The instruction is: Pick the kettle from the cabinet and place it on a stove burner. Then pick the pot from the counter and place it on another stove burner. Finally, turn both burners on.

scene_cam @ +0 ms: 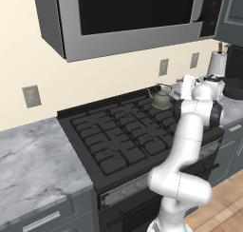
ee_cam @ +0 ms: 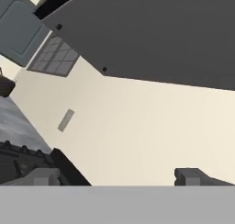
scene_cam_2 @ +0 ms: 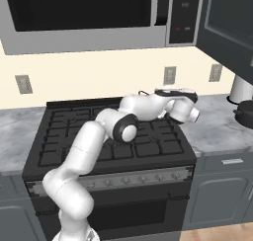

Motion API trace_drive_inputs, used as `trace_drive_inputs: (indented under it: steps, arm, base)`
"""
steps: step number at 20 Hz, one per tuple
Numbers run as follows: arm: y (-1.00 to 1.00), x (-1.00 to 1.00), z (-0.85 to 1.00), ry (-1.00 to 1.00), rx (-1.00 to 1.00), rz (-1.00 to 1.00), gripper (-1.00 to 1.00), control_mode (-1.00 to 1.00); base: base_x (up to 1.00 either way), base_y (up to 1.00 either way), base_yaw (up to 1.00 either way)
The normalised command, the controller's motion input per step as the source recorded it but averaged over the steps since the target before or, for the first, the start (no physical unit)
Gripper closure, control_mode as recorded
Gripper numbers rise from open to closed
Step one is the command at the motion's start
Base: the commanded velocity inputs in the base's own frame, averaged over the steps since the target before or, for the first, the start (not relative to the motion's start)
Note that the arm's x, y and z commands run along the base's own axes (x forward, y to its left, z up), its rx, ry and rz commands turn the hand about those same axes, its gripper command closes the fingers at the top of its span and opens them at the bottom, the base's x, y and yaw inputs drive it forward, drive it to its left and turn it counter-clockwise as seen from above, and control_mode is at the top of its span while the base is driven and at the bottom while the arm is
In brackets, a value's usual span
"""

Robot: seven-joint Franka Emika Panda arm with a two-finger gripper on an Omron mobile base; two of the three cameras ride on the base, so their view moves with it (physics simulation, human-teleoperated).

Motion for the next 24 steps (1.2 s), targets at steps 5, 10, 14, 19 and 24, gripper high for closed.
trace_drive_inputs:
  steps: [5,10,14,19,24]
  arm:
    - [0.0,-0.4,0.33,-0.06,-0.05,0.0,-1.0,-1.0]
    - [0.01,-0.52,0.37,-0.1,-0.07,0.0,-1.0,-1.0]
    - [0.08,-0.57,0.38,-0.12,-0.08,0.0,-1.0,-1.0]
    - [0.15,-0.59,0.39,-0.13,-0.09,0.0,-1.0,-1.0]
    - [0.23,-0.62,0.31,-0.12,-0.1,-0.01,-1.0,-1.0]
  base:
    - [0.0,0.0,0.0]
    - [0.0,0.0,0.0]
    - [0.0,0.0,0.0]
    - [0.0,0.0,0.0]
    - [0.0,0.0,0.0]
